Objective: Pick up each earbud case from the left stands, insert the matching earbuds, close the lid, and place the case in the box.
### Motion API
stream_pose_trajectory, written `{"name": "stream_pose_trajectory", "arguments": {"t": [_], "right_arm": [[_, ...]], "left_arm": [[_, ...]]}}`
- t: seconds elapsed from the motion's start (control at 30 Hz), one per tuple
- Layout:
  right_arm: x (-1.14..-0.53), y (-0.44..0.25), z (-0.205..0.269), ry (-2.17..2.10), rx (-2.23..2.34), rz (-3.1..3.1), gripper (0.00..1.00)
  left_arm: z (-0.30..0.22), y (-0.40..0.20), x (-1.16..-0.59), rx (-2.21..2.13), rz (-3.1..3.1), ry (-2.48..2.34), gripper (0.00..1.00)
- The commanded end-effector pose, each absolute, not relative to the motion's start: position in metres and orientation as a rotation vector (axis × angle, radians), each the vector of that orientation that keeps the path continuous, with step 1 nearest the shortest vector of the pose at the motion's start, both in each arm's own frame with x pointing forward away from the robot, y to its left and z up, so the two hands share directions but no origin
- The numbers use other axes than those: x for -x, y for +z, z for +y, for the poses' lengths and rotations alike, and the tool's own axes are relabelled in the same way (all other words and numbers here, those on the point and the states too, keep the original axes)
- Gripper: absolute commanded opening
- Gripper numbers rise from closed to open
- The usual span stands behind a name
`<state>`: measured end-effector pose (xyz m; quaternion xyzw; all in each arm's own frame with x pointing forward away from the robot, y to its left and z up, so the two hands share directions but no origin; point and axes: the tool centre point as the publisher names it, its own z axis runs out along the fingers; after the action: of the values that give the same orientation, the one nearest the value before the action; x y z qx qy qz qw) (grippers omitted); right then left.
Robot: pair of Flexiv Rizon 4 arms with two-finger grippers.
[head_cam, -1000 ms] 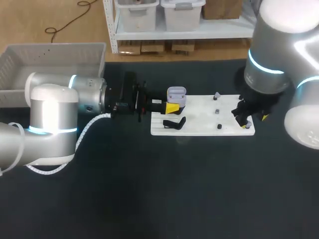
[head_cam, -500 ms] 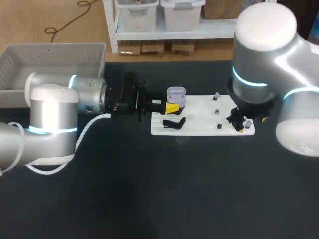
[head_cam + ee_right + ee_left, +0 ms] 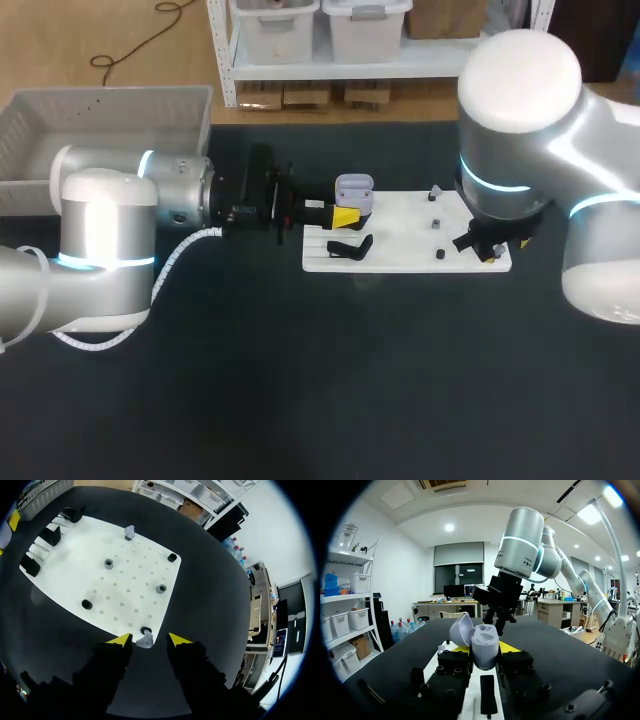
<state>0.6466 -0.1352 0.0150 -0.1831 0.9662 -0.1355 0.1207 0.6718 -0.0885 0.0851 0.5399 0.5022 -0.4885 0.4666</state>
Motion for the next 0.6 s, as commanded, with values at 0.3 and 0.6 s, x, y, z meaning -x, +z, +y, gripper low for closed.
{"name": "stream_pose_trajectory", "arguments": {"t": [0.3,0.6], "right_arm": [[-0.6468,0.0118,-0.1364,-0.407,0.538,2.790,0.39],[-0.6509,0.0093,-0.1361,-0.414,0.552,2.786,0.34]], "left_arm": [[-0.0882,0.0846,-0.6703,-1.321,1.232,-1.194,0.00],[-0.0882,0.0846,-0.6703,-1.321,1.232,-1.194,0.00]]}}
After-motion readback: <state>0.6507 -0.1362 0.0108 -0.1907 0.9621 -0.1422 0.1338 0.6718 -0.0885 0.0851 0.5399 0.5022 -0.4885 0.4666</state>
